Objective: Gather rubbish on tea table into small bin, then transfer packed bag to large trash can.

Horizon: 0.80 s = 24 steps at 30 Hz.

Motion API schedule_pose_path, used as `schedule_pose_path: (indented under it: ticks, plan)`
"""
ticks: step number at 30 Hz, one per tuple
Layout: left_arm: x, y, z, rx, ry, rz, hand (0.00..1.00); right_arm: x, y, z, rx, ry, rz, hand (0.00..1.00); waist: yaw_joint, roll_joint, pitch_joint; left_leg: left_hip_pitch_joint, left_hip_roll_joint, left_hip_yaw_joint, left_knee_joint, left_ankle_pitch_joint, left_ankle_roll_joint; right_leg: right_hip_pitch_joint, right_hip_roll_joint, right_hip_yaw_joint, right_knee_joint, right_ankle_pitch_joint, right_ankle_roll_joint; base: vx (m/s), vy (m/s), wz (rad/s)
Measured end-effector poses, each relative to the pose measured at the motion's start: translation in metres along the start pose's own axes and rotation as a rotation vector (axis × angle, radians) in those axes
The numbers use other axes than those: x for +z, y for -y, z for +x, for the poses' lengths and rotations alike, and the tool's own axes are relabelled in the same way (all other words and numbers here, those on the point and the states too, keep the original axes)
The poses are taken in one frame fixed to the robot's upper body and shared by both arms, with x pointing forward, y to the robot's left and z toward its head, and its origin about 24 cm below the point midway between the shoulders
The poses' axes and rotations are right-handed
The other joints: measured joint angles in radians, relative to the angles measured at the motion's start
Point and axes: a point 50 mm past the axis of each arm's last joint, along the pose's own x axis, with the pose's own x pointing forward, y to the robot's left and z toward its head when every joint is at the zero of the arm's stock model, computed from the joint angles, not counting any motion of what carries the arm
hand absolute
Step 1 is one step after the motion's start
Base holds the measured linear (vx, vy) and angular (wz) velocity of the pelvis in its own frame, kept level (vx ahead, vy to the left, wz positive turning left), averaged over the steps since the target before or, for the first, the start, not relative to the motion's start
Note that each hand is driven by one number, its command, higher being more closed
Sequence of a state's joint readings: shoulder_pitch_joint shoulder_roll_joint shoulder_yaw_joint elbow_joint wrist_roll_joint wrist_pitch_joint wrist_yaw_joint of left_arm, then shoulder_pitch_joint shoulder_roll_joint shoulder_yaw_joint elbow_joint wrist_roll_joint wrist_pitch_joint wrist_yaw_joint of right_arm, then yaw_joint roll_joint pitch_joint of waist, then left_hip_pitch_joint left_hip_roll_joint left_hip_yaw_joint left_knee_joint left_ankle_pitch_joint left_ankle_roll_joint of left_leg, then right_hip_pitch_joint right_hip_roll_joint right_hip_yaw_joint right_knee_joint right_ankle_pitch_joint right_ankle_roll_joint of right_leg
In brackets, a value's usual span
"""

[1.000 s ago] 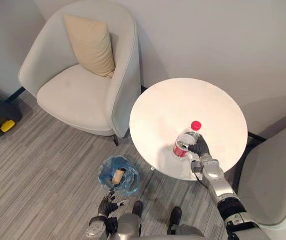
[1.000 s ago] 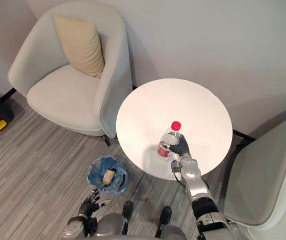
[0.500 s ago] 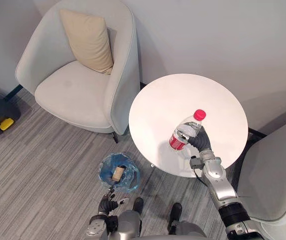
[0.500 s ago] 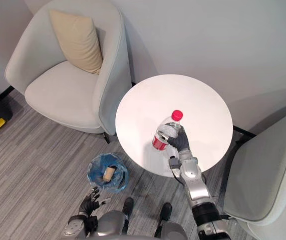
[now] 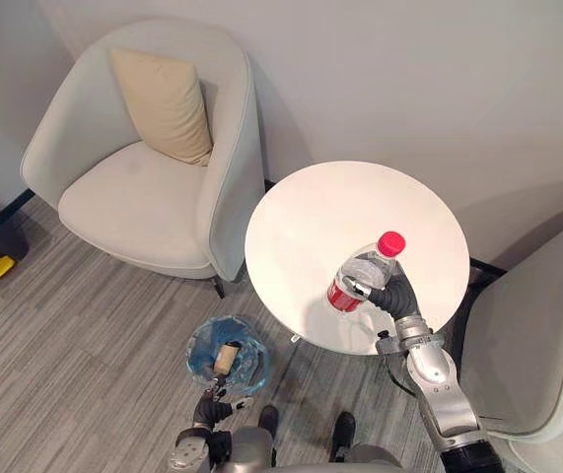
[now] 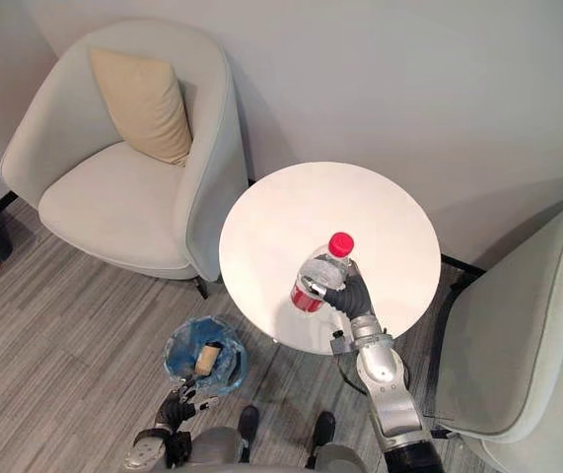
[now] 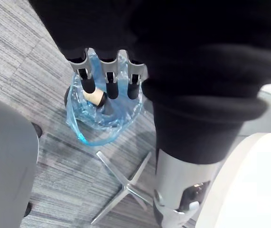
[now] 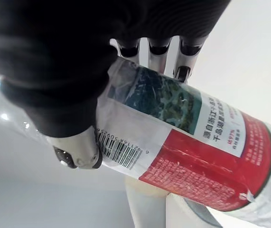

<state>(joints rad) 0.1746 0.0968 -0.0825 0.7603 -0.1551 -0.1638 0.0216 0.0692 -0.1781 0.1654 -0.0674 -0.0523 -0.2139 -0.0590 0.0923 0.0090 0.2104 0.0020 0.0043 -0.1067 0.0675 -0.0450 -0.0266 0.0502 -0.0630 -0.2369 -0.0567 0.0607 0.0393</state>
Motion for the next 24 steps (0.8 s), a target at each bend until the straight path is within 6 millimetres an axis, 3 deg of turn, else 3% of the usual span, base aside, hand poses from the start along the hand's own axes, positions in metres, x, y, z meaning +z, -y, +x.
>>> schedule_pose_path:
  ticks: [10, 15, 16, 17, 18, 20, 21, 24]
  plan:
    - [-0.004, 0.0, 0.0, -0.008, -0.016, 0.022, 0.0, 0.012, -0.012, -0.011, 0.055, 0.051, -0.017, 1.0, 0.0, 0.0, -0.028, -0.006, 0.005, -0.046, 0.002, 0.0, 0.0, 0.033, 0.003, -0.045, -0.012, -0.004, -0.003, -0.03, -0.01, 0.13]
    - [-0.002, 0.003, 0.001, -0.023, -0.005, 0.039, 0.0, 0.014, -0.009, -0.015, 0.047, 0.061, -0.033, 1.0, 0.003, 0.007, -0.025, -0.033, -0.009, -0.132, 0.001, 0.027, -0.003, 0.026, -0.023, -0.16, 0.066, -0.07, -0.002, -0.01, -0.012, 0.71]
    - [0.0, 0.005, 0.002, -0.032, -0.001, 0.045, 0.0, 0.014, -0.009, -0.015, 0.052, 0.061, -0.044, 1.0, 0.007, 0.009, -0.025, -0.049, -0.002, -0.076, 0.001, 0.01, 0.034, 0.018, -0.032, -0.192, 0.091, -0.086, -0.002, -0.03, 0.012, 0.91]
    - [-0.001, 0.006, 0.002, -0.04, -0.003, 0.051, 0.0, 0.014, -0.01, -0.015, 0.057, 0.064, -0.05, 1.0, 0.001, 0.012, -0.028, -0.062, 0.025, 0.053, -0.008, 0.005, 0.11, 0.017, -0.047, -0.233, 0.099, -0.092, 0.004, -0.02, 0.01, 0.88]
    - [-0.001, 0.005, 0.002, -0.038, -0.004, 0.057, 0.0, 0.014, -0.009, -0.014, 0.056, 0.066, -0.054, 1.0, -0.007, 0.014, -0.028, -0.063, 0.04, 0.124, -0.015, 0.007, 0.125, 0.017, -0.056, -0.252, 0.103, -0.095, 0.006, 0.03, 0.021, 1.07]
    - [-0.003, 0.012, 0.001, -0.052, -0.008, 0.05, 0.0, 0.013, -0.005, -0.013, 0.044, 0.066, -0.079, 1.0, -0.026, 0.032, -0.031, -0.088, 0.113, 0.392, 0.02, 0.007, 0.125, 0.014, -0.092, -0.323, 0.128, -0.112, 0.022, 0.09, 0.081, 0.96]
    - [-0.003, 0.012, 0.001, -0.056, -0.009, 0.054, 0.0, 0.013, -0.004, -0.013, 0.034, 0.063, -0.081, 1.0, -0.025, 0.038, -0.034, -0.094, 0.126, 0.437, 0.038, 0.01, 0.129, 0.014, -0.099, -0.334, 0.14, -0.12, 0.031, 0.12, 0.107, 0.63]
    - [-0.002, 0.012, 0.002, -0.062, -0.004, 0.07, 0.0, 0.014, -0.003, -0.009, 0.026, 0.073, -0.091, 1.0, -0.023, 0.033, -0.035, -0.095, 0.109, 0.445, 0.049, 0.029, 0.069, 0.014, -0.13, -0.346, 0.177, -0.143, 0.056, 0.13, 0.105, 0.34]
